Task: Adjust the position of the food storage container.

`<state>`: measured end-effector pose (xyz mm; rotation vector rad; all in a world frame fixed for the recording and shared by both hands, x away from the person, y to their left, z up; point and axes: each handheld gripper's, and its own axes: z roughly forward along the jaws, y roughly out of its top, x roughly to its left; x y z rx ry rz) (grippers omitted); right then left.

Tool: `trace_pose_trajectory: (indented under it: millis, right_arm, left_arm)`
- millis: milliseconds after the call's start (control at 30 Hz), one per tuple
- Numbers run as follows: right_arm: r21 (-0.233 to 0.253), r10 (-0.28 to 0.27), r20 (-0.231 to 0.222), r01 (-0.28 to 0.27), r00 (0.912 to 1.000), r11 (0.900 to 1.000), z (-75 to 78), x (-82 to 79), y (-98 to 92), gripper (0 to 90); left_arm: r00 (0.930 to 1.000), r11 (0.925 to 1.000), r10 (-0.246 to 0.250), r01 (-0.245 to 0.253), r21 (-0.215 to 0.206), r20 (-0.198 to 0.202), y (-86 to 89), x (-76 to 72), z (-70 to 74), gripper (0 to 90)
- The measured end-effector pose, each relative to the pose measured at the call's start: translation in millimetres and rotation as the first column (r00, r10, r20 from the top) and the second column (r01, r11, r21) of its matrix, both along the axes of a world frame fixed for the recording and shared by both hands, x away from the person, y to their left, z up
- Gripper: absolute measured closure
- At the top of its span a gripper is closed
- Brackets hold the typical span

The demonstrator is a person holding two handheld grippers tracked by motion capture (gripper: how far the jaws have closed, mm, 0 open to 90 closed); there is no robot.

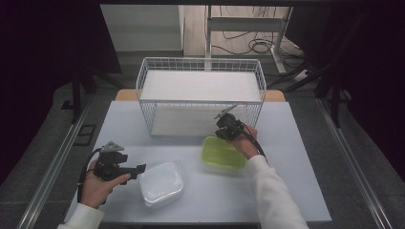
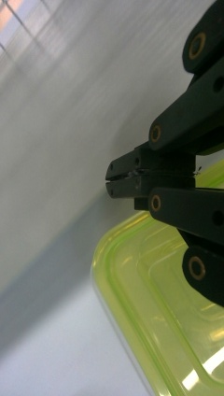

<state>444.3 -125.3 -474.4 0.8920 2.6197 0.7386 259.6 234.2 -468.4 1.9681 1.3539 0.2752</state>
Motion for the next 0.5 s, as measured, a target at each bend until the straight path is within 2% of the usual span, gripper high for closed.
trace_pose_trajectory:
  millis: [233, 500]
  right_arm:
    - [-0.02, 0.037, -0.011, -0.037, 0.9993, 0.999, -0.4, -9.0, 6.8, 88.6]
    - [-0.016, 0.064, -0.014, -0.065, 0.9978, 0.998, 0.1, -17.4, 9.9, 88.6]
  left_arm:
    - [0.9999, 1.0, -0.007, 0.007, -0.005, -0.007, -2.2, 0.4, -0.2, 16.0]
    - [1.0, 0.9999, 0.002, -0.002, -0.012, -0.004, -1.4, 0.2, 0.7, 16.0]
